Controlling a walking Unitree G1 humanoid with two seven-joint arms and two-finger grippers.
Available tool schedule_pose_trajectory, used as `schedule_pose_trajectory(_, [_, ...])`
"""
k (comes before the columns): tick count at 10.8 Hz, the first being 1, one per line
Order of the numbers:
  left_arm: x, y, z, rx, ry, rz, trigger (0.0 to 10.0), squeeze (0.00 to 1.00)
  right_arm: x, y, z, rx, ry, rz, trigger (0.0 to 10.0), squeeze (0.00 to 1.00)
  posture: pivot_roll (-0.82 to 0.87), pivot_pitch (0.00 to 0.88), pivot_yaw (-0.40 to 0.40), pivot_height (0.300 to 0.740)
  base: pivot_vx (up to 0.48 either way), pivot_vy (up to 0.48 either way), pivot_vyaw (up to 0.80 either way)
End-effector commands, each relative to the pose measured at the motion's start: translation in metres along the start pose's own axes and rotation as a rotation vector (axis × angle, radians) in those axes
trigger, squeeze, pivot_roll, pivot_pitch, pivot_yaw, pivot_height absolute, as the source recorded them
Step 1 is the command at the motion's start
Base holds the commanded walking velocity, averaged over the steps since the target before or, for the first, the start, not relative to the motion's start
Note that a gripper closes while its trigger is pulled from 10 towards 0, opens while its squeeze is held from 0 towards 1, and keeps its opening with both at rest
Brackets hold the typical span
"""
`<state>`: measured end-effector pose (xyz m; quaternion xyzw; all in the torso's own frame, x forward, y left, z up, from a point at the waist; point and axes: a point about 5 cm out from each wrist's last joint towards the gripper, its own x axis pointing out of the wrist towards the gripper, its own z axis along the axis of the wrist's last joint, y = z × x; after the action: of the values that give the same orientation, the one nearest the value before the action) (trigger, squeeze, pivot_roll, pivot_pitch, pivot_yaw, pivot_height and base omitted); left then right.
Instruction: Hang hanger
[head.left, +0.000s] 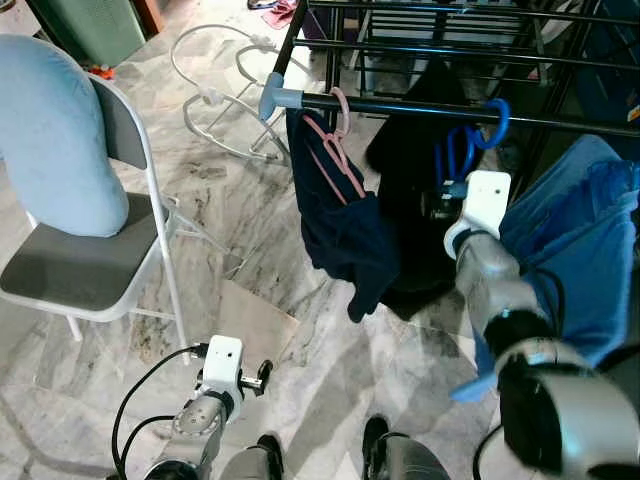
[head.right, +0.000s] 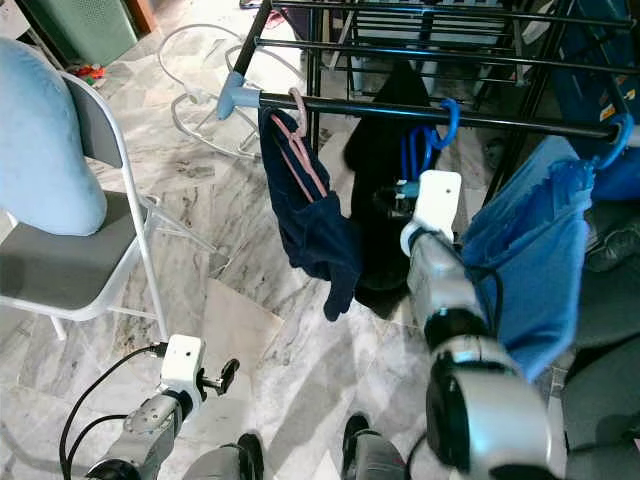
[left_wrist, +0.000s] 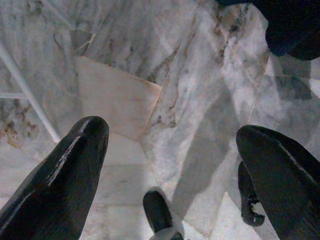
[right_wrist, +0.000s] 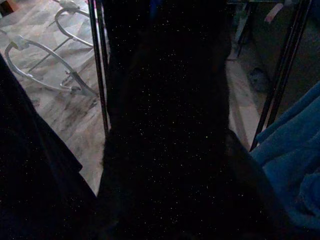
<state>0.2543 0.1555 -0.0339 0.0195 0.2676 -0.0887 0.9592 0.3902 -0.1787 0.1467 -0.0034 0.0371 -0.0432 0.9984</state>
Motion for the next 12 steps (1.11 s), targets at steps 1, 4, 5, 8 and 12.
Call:
schedule_pose_trajectory(1, [-0.004, 0.003, -0.011, 0.011, 0.049, 0.012, 10.0, 0.00, -0.003, 0.004, -0.003, -0.027, -0.014, 0.019, 10.0, 1.00, -0.03, 0.235, 0.057, 0.740, 0.000, 0.000, 0.00])
schedule_pose_trajectory(4, [-0.003, 0.001, -0.011, 0.016, 0.066, 0.015, 10.0, 0.00, -0.018, 0.001, -0.021, -0.065, -0.054, 0.023, 10.0, 1.00, -0.05, 0.231, 0.061, 0.740, 0.000, 0.000, 0.00])
schedule_pose_trajectory(5, [-0.003, 0.001, -0.011, 0.016, 0.069, 0.017, 10.0, 0.00, -0.022, -0.002, -0.024, -0.079, -0.065, 0.000, 10.0, 1.00, -0.05, 0.230, 0.060, 0.740, 0.000, 0.000, 0.00])
schedule_pose_trajectory(8, [-0.002, 0.001, -0.011, 0.019, 0.074, 0.019, 10.0, 0.00, -0.032, -0.003, -0.032, -0.101, -0.097, -0.055, 10.0, 1.00, -0.06, 0.225, 0.062, 0.740, 0.000, 0.000, 0.00])
schedule_pose_trajectory(12, [-0.001, 0.003, -0.010, 0.032, 0.079, 0.027, 10.0, 0.00, -0.051, -0.013, -0.045, -0.148, -0.142, -0.113, 10.0, 1.00, -0.07, 0.216, 0.069, 0.740, 0.000, 0.000, 0.00])
